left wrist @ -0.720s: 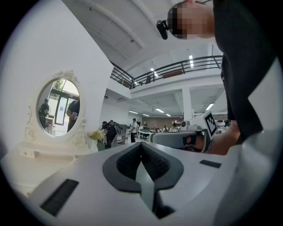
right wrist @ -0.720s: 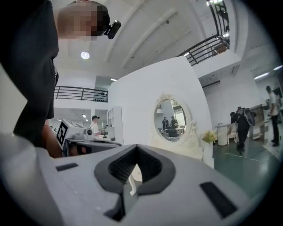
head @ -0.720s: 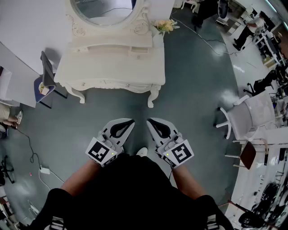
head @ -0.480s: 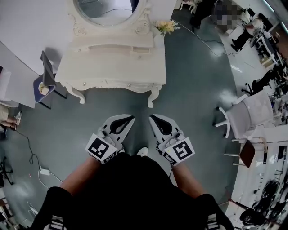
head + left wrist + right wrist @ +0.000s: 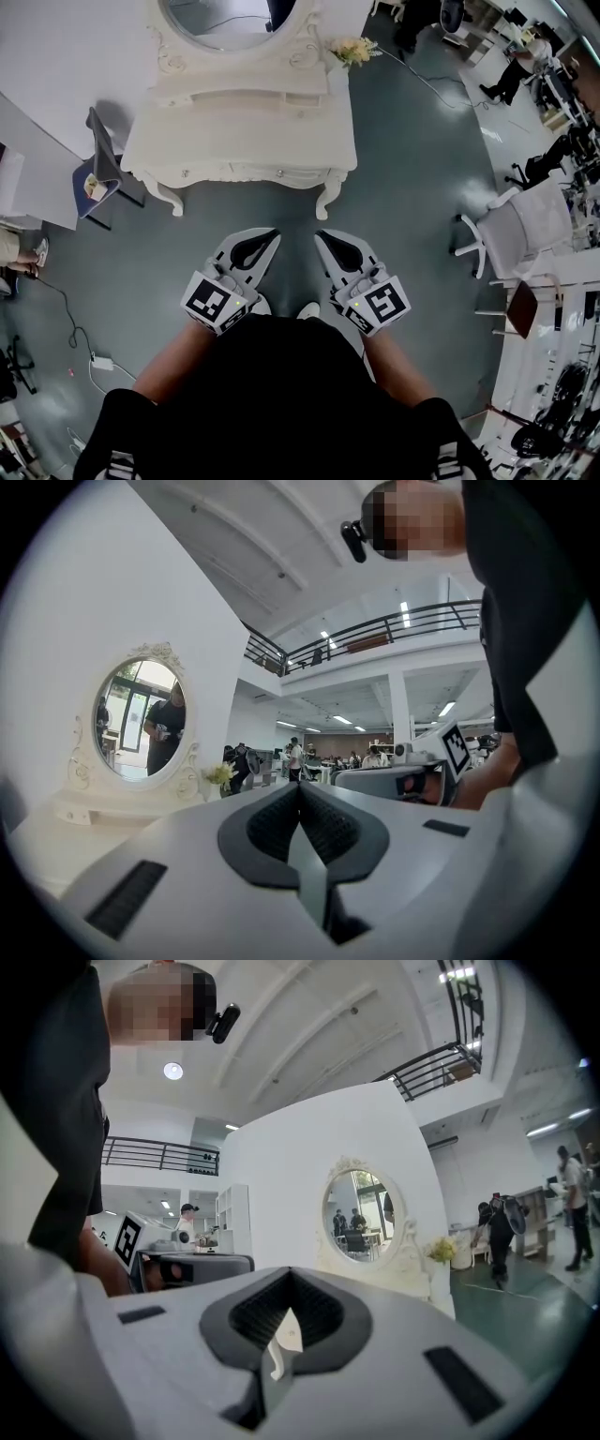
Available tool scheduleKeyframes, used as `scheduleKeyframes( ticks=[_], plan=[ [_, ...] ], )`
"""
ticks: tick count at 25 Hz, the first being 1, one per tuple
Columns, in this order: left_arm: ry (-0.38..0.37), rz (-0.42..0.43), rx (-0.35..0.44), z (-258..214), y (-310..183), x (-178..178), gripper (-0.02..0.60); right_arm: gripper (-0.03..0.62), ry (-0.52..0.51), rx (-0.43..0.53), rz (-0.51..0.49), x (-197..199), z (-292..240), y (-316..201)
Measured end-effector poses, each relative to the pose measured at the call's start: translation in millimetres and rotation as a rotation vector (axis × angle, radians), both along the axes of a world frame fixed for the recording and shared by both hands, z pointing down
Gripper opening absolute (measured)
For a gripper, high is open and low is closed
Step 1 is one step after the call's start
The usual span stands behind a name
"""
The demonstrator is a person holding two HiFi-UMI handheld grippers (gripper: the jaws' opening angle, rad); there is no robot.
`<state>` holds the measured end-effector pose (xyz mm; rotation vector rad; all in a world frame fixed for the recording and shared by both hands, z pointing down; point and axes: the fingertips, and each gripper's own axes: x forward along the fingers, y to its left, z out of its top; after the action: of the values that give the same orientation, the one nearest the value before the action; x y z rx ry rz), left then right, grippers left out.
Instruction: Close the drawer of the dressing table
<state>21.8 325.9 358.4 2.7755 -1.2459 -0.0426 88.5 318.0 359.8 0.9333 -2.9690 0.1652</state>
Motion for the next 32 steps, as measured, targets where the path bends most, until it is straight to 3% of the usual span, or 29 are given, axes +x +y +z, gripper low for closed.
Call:
scheduleKeyframes(
  ticks=[7,17,32],
  plan=[
    [0.01,0.027,0.018,-4,-9,-25,-0.005,0.002,-0.001,0.003,0.047,-26,-3,-12],
    [0.02,0.028,-0.025,13,-36,-47,-0.005,0.002,0.004,-0.038,0.072,-41,9,-41],
    [-0.001,-0.052,-0.037,12,-165,-31,-0.005,0.002,0.023,-0.025,-0.018,-19,12,-173]
  ],
)
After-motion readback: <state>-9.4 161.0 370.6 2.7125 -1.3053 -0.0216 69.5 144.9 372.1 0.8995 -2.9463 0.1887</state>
